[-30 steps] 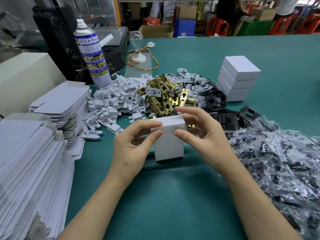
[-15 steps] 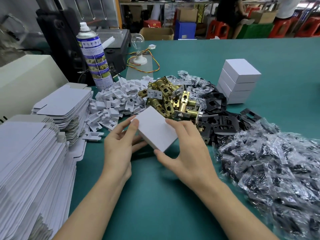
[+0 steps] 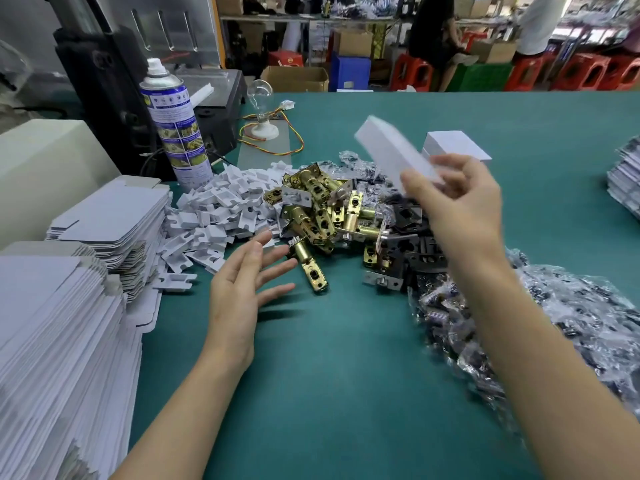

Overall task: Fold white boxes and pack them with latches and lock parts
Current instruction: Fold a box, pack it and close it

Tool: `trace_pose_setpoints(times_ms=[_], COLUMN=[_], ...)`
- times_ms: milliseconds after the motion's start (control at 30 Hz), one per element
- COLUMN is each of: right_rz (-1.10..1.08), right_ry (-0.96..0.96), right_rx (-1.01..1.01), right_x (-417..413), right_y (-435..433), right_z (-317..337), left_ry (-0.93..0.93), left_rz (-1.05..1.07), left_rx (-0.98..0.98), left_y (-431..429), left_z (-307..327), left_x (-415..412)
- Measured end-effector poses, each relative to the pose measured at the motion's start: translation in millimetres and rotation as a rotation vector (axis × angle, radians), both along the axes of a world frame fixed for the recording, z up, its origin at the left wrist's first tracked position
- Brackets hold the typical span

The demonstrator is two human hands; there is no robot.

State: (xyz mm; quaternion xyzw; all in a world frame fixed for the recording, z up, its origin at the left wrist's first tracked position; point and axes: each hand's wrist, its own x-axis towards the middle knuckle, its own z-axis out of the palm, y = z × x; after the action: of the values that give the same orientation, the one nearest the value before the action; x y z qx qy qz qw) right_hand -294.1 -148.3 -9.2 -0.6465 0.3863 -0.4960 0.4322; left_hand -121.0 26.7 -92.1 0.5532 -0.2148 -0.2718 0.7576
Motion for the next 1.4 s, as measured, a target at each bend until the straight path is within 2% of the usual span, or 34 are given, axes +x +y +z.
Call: trace_pose_setpoints(times_ms=[200,367,500,1033,1333,1400], right_rz=[-0.319,-0.362,-0.356,-0.349,-0.302,-0.342], right_ry=[0.248,0.482,0.582,0.636,0.688,0.746], right_rx=[-0.174,-0.138,-0.176,-0.182,-0.091,-0.162], right_x=[-3,-8,-8,0,0,1], right_y=[-101,-146,-155,-163,-153,-147], right_z=[39,16,9,6,12,21], left_ry=[-0.013,-0.049,-0.086,-0.122,-0.133,-0.142], left_rz=[-0.024,-0.066,-0.098,-0.149,-0.149,-0.145], left_rx=[0.036,0.056,0.074,0.112,0.110,0.111], left_y=[0,-1,-1,-3,-2,-2], left_z=[-1,-4,-6,-10,-10,-10], left_x=[-1,-2,-1,-5,-4,-3])
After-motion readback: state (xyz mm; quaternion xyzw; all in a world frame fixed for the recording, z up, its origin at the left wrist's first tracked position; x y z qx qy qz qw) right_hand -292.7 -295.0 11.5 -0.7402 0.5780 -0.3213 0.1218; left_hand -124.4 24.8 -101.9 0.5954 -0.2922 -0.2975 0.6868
